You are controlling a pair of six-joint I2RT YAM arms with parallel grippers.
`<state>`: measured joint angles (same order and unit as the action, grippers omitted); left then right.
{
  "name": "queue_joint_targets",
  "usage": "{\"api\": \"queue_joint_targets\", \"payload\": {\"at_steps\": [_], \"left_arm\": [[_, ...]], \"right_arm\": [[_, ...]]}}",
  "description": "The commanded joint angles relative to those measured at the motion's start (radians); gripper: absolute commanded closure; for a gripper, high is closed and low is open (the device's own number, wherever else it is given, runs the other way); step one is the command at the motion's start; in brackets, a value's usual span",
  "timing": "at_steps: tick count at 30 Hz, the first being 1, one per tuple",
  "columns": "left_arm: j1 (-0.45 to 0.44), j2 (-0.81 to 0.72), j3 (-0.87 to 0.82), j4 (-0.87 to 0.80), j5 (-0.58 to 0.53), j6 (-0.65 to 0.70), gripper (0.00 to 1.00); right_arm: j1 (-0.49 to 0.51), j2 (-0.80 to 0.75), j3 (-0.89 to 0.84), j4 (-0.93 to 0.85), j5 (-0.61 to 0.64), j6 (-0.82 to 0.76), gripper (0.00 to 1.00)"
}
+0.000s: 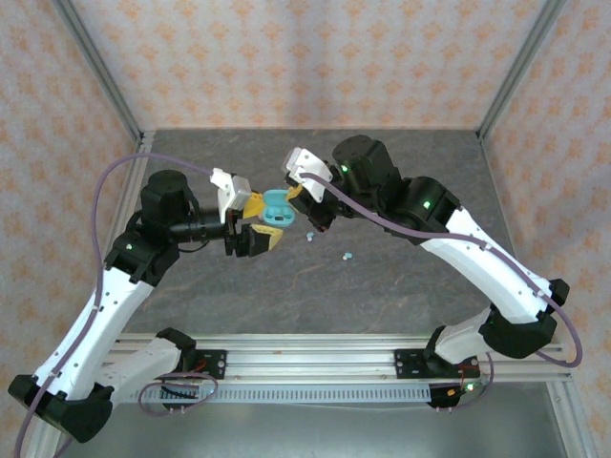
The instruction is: Insert the wireless bluetooth earbuds into the charging case
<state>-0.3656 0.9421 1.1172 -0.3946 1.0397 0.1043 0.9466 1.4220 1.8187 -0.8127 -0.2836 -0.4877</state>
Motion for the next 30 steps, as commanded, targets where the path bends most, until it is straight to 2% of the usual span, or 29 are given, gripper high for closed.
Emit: {"api": "queue_joint_targets", "payload": {"at_steps": [1, 11, 20, 25, 30], "left_arm": [[0.007, 0.014, -0.006, 0.049, 0.010, -0.023, 0.30], [-0.005, 0.044, -0.014, 0.122, 0.011, -0.069, 0.33], [-0.020, 0.049, -0.020, 0.121, 0.006, -0.071, 0.56], [-0.022, 0.045, -0.023, 0.091, 0.002, -0.050, 0.58], [-0.022, 0.048, -0.023, 0.083, 0.005, -0.040, 0.80]], "right_arm": [[0.006, -0.024, -0.003, -0.016, 0.043, -0.020, 1.00], [0.006, -0.027, -0.016, -0.023, 0.047, -0.019, 1.00], [0.006, -0.029, -0.027, -0.026, 0.043, -0.018, 1.00], [0.005, -0.042, -0.028, -0.012, 0.060, 0.001, 1.00], [0.006, -0.055, -0.027, 0.003, 0.057, 0.029, 1.00]]}}
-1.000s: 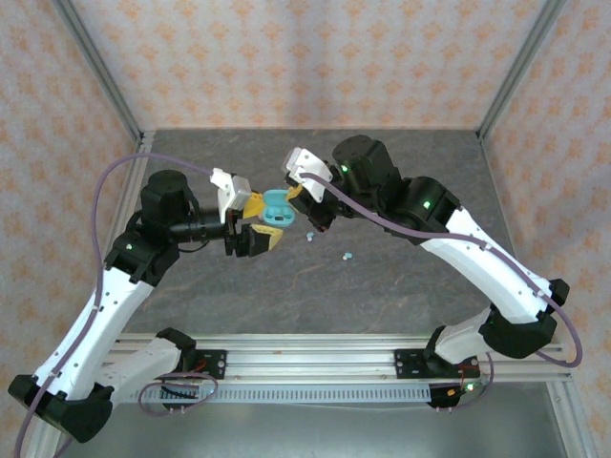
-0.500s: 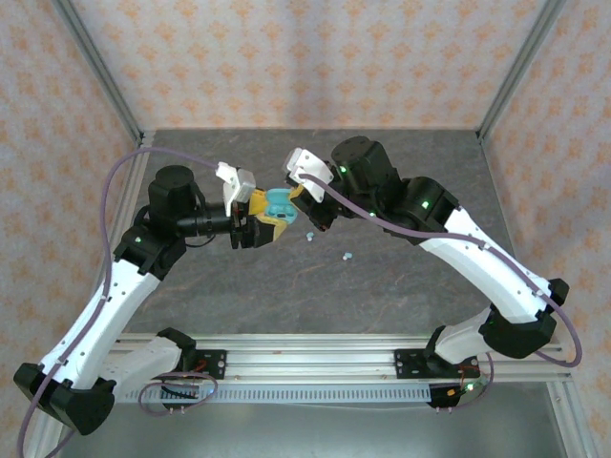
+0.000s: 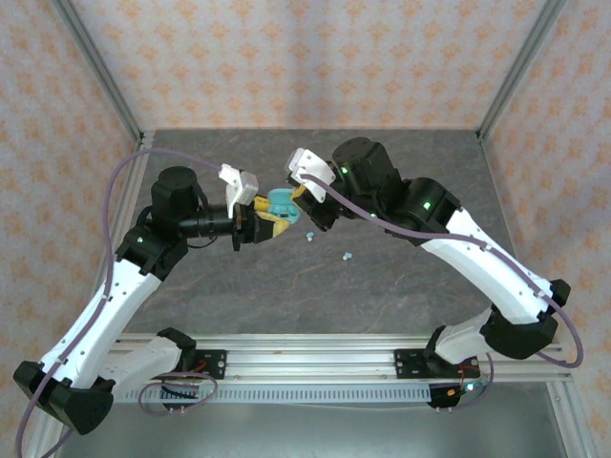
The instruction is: Insert the wireless bluetooth earbuds into the charging case
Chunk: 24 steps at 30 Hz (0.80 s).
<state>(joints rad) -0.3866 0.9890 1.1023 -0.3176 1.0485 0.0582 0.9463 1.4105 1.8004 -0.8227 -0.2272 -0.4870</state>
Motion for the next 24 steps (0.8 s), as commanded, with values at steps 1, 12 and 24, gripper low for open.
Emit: {"api": "queue_joint_targets", "payload": {"at_steps": [1, 12, 24], "left_arm": [[-0.001, 0.003, -0.006, 0.007, -0.004, 0.006, 0.80], [-0.001, 0.003, 0.007, -0.008, -0.038, 0.021, 0.93], [0.002, -0.056, -0.070, 0.014, -0.150, -0.004, 0.93]], "right_arm": [[0.006, -0.044, -0.009, 0.015, 0.000, 0.031, 0.99], [0.006, -0.071, -0.004, 0.054, -0.009, 0.109, 0.73], [-0.053, 0.010, 0.240, -0.167, 0.164, 0.511, 0.48]]}}
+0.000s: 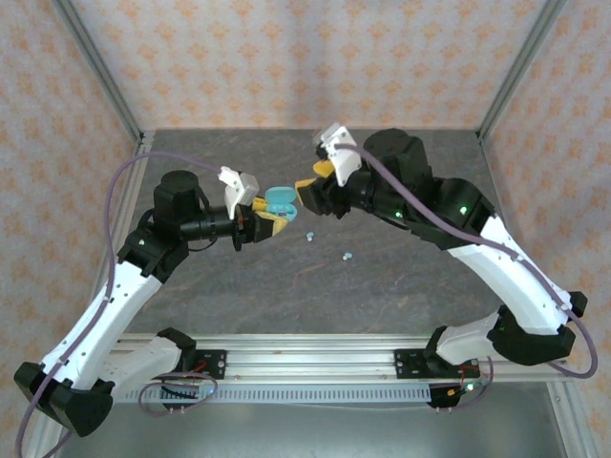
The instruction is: Insert the wireless bluetooth earbuds into the charging case
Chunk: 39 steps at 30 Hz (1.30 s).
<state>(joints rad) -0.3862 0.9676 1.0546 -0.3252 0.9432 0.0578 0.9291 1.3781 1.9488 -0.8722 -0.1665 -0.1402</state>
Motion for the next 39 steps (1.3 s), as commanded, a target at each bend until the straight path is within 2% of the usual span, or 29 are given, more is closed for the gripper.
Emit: {"api": "queue_joint_targets", "payload": {"at_steps": [1, 3, 6, 11, 18, 22, 24, 32, 39], "left_arm": [[0.001, -0.041, -0.029, 0.021, -0.051, -0.006, 0.93], [0.001, -0.051, -0.037, 0.014, -0.065, -0.006, 0.93], [0.001, -0.062, -0.037, -0.010, -0.076, 0.000, 0.93], [0.001, -0.080, -0.031, -0.072, -0.094, 0.020, 0.93], [0.001, -0.092, -0.028, -0.119, -0.124, 0.040, 0.93], [0.001, -0.092, -0.030, -0.118, -0.132, 0.027, 0.93], [0.003, -0.092, -0.033, -0.126, -0.132, 0.027, 0.93], [0.002, -0.102, -0.065, -0.114, -0.142, 0.016, 0.92], [0.002, -0.101, -0.070, -0.123, -0.140, 0.027, 0.92]], "right_arm": [[-0.064, 0.075, 0.133, -0.172, 0.104, 0.199, 0.48], [-0.132, 0.144, 0.196, -0.279, 0.082, 0.275, 0.48], [-0.215, 0.225, 0.181, -0.356, 0.026, 0.353, 0.47], [-0.301, 0.387, 0.093, -0.326, -0.123, 0.504, 0.50], [-0.303, 0.665, 0.038, -0.264, -0.110, 0.681, 0.55], [-0.299, 0.695, -0.137, -0.111, -0.145, 0.755, 0.61], [-0.296, 0.718, -0.166, -0.068, -0.159, 0.781, 0.65], [-0.265, 0.791, -0.159, 0.002, -0.154, 0.838, 0.62], [-0.262, 0.851, -0.124, -0.026, -0.140, 0.828, 0.63]]}}
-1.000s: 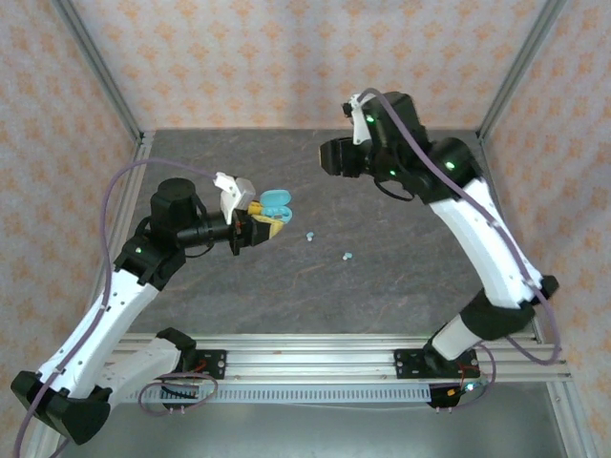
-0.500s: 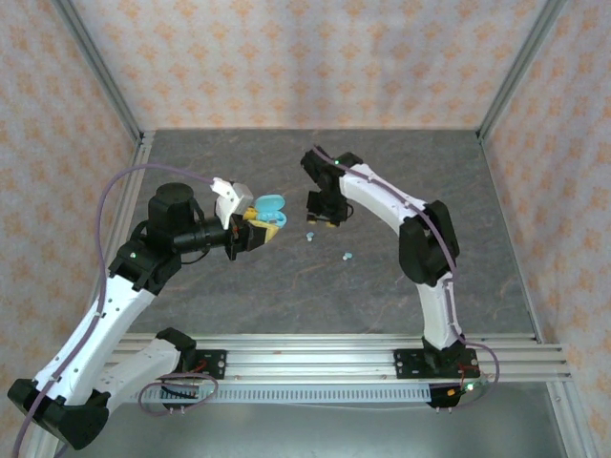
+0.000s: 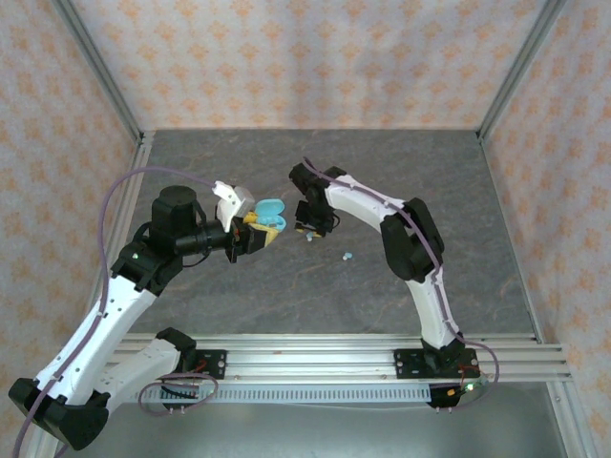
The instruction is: Insert the wireless bluetooth earbuds into the charging case
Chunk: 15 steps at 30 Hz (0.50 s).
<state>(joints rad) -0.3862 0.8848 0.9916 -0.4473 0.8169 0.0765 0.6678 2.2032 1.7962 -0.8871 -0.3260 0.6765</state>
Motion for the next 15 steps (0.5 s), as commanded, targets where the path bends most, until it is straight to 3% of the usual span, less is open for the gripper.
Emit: {"api": "queue_joint_targets", "payload": {"at_steps": [1, 15], "left_arm": [[0.002, -0.019, -0.010, -0.001, -0.013, 0.008, 0.92], [0.001, -0.045, -0.032, -0.008, -0.015, 0.006, 0.92]], "right_arm": [[0.000, 0.030, 0.034, -0.012, 0.024, 0.011, 0.63], [-0.014, 0.095, 0.122, -0.076, 0.056, -0.033, 0.69]]}}
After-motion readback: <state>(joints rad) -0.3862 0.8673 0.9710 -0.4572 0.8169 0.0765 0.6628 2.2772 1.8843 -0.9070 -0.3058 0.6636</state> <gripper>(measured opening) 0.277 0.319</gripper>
